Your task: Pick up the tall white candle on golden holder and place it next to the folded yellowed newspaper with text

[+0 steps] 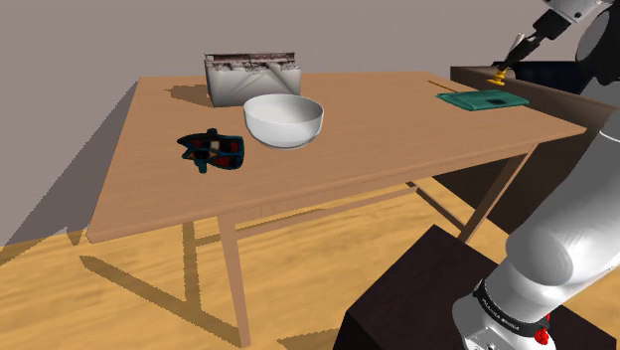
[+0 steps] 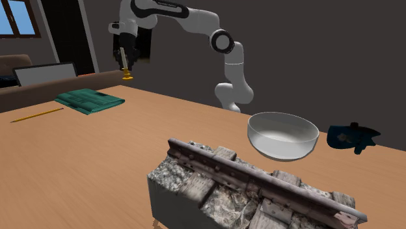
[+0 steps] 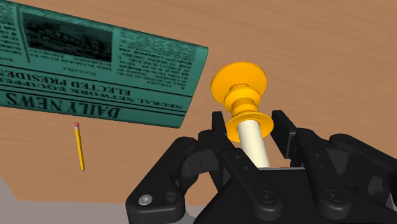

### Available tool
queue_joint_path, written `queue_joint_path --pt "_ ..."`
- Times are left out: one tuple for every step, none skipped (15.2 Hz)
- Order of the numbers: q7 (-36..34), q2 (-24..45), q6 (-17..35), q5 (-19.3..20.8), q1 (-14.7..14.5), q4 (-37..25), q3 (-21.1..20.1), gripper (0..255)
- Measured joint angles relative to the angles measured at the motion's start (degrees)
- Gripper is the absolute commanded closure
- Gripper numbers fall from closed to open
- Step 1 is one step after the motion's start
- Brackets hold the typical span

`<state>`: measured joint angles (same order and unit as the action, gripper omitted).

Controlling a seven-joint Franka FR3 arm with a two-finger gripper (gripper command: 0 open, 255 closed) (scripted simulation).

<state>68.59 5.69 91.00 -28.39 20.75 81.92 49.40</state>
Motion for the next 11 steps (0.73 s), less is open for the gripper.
queue_joint_path --pt "2.08 2.27 -1.22 -1.99 1.9 -1.69 0.82 255" --pt "3.9 5.38 -2.91 -4.56 4.28 -4.52 1.37 255" --pt "5.42 6.95 -4.04 -5.97 6.12 -5.86 1.7 255" --pt "6.91 8.81 -4.94 -7.57 8.14 -7.31 1.89 255" --pt "8.48 11.91 -6.89 -10.04 11.39 -10.66 1.87 255" --pt "9.58 14.23 -8.21 -11.95 13.99 -13.07 1.64 255" --pt "10.39 16.37 -9.4 -13.62 16.45 -15.47 1.31 255" --pt "11.16 19.03 -11.42 -15.65 19.91 -19.24 0.79 255" --pt "11.64 20.75 -12.67 -17.0 22.29 -21.64 0.38 255" --pt "12.11 21.89 -12.65 -17.74 23.33 -22.35 0.07 255" --pt "12.47 22.12 -12.4 -17.85 23.48 -22.09 0.03 255"
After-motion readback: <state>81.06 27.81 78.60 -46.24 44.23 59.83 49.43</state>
